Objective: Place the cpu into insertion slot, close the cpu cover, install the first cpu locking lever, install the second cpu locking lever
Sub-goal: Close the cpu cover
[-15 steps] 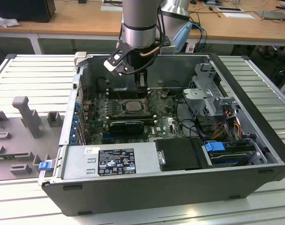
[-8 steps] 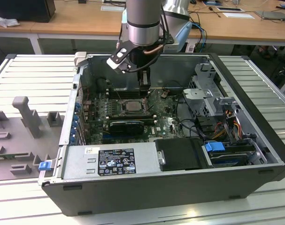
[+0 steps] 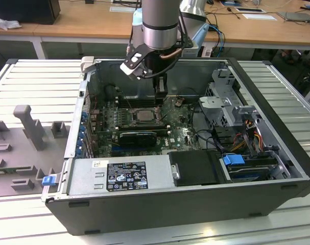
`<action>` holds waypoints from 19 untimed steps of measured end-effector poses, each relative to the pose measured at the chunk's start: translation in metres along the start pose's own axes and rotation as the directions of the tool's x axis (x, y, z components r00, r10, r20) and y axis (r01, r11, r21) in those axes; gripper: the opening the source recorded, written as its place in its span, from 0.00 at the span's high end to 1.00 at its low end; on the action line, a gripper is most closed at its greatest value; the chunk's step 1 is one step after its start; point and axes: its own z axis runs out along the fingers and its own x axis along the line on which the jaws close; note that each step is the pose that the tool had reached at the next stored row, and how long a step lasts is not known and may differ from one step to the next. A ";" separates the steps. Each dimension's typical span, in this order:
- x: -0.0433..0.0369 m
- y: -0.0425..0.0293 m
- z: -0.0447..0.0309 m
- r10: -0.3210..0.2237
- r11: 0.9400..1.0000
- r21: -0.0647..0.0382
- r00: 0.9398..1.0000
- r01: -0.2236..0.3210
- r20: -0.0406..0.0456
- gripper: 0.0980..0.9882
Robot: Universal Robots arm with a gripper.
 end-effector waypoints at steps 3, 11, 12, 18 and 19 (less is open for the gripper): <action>0.0000 0.0009 -0.0001 0.000 1.000 0.000 1.000 0.000 0.000 0.99; 0.0004 0.0024 -0.0030 0.000 1.000 0.000 1.000 0.000 0.000 0.99; 0.0005 0.0030 -0.0039 0.000 1.000 0.000 1.000 0.000 0.000 0.99; 0.0008 0.0062 -0.0056 0.000 1.000 0.000 1.000 0.000 0.000 0.99; 0.0008 0.0066 -0.0058 0.000 1.000 0.000 1.000 0.000 0.000 0.99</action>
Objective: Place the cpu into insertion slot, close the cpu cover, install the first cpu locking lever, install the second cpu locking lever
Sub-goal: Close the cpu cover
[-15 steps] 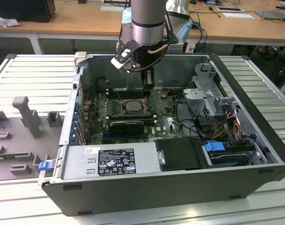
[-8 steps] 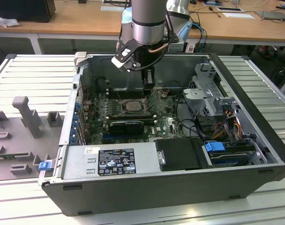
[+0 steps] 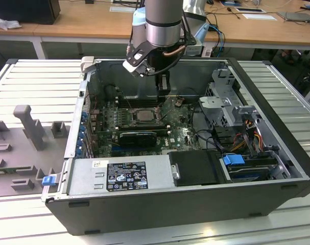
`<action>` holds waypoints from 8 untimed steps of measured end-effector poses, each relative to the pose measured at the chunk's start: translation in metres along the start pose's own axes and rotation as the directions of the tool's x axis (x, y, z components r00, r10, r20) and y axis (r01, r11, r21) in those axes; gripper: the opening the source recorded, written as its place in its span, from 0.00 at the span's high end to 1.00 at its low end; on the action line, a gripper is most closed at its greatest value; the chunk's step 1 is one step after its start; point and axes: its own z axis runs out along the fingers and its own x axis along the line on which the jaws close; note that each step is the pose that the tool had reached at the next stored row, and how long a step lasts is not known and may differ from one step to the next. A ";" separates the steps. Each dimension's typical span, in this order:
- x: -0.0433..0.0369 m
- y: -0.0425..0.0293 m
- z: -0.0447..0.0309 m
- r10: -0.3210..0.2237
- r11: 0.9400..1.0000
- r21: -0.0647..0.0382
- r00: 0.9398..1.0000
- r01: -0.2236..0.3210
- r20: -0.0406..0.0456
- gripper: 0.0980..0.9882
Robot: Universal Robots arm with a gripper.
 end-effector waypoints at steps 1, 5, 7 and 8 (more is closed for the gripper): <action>0.0001 0.0004 -0.0002 0.000 1.000 0.000 1.000 0.000 0.000 0.99; 0.0010 0.0011 -0.0011 0.000 1.000 0.000 1.000 0.000 0.000 0.99; 0.0013 0.0015 -0.0017 0.000 1.000 0.000 1.000 0.000 0.000 0.99; 0.0013 0.0017 -0.0020 0.000 1.000 0.000 1.000 0.000 0.000 0.99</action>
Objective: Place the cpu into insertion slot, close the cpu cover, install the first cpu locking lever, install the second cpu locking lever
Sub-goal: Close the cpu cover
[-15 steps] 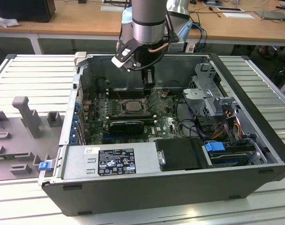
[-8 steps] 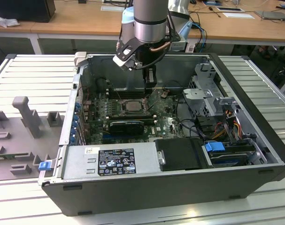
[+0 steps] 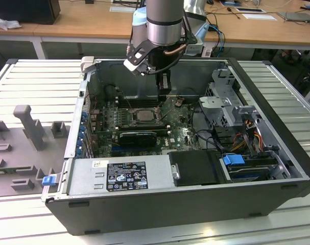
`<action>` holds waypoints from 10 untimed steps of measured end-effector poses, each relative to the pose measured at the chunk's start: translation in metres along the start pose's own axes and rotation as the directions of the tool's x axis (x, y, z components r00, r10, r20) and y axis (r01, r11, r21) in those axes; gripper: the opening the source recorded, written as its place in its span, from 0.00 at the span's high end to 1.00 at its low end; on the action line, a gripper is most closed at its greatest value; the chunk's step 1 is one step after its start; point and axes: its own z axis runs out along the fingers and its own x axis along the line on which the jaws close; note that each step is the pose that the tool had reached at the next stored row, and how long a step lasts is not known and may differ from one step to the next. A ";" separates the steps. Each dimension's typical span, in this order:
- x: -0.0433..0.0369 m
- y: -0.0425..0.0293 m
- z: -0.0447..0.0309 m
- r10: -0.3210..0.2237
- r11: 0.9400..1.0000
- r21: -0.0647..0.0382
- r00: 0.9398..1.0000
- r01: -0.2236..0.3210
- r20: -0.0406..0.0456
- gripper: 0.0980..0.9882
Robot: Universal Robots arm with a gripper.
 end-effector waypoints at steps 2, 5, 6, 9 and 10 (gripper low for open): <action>0.0003 0.0006 -0.0006 0.000 1.000 0.000 1.000 0.000 0.000 0.99; 0.0004 0.0050 -0.0007 0.000 1.000 0.000 1.000 0.000 0.000 0.99; 0.0005 0.0067 -0.0007 0.000 1.000 0.000 1.000 0.000 0.000 0.99; 0.0007 0.0177 0.0002 0.000 1.000 0.001 1.000 0.000 0.000 0.99; 0.0008 0.0198 0.0003 0.000 1.000 0.002 1.000 0.000 0.000 0.99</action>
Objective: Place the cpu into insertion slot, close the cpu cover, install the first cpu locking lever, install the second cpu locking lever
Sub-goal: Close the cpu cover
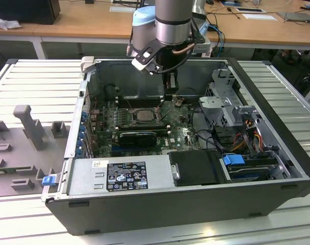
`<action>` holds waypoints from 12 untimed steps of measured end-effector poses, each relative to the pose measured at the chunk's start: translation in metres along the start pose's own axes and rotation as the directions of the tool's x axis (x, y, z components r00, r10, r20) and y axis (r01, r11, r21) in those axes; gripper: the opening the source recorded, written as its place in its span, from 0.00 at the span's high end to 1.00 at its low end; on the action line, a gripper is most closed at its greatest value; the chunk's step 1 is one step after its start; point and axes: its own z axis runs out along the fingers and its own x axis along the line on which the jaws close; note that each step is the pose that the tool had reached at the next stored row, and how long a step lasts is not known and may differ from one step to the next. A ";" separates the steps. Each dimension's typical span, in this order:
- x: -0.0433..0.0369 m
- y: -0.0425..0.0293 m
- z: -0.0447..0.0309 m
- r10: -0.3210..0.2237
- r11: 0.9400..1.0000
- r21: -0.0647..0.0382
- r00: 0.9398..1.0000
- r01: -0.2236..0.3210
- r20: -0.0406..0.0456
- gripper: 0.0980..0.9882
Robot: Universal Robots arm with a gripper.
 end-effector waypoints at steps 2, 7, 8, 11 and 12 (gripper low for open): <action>0.0002 0.0093 0.0008 0.000 1.000 0.002 1.000 0.000 0.000 0.99; 0.0004 0.0206 0.0038 0.000 1.000 0.003 1.000 0.000 0.001 0.99; 0.0004 0.0227 0.0043 0.000 1.000 0.003 1.000 0.000 0.001 0.99; 0.0007 0.0305 0.0075 0.000 1.000 0.003 1.000 0.000 0.001 0.99; 0.0006 0.0312 0.0094 0.000 1.000 0.003 1.000 0.000 0.001 0.99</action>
